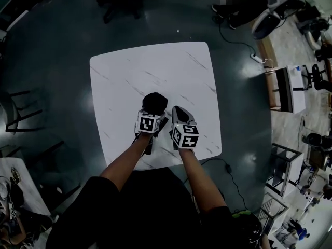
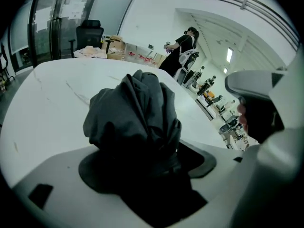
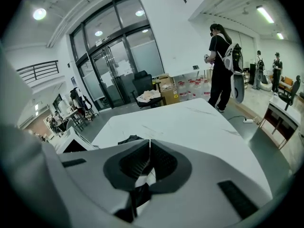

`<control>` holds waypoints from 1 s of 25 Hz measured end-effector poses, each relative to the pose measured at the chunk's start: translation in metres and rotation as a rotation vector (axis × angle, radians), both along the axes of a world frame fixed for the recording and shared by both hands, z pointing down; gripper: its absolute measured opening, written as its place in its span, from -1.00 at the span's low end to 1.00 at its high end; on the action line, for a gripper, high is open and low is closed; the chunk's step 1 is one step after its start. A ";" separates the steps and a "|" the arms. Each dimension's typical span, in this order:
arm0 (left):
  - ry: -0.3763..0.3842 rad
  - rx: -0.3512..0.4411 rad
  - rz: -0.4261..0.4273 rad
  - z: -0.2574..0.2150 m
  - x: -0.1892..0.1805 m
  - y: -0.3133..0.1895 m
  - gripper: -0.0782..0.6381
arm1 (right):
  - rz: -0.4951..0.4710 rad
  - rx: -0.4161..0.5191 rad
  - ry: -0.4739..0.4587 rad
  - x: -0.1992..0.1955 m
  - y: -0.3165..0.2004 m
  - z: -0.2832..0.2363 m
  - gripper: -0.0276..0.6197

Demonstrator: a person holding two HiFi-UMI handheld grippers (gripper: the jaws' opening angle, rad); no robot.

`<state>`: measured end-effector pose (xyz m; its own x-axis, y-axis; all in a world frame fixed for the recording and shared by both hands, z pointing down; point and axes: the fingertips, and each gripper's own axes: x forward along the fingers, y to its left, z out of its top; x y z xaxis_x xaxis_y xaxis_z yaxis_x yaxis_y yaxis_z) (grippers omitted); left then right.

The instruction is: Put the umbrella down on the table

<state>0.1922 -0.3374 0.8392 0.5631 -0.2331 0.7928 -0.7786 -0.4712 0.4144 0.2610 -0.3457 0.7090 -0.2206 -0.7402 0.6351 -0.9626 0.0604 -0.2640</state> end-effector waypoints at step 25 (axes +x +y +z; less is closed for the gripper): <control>0.159 0.446 0.198 -0.190 -0.022 0.118 0.22 | -0.068 0.215 -0.073 -0.035 0.140 -0.106 -0.85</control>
<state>0.1698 -0.2191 0.6487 0.7360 -0.4062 0.5415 -0.6005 -0.7610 0.2454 0.2257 -0.2053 0.6031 -0.3144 -0.8386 0.4448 -0.9333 0.1872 -0.3065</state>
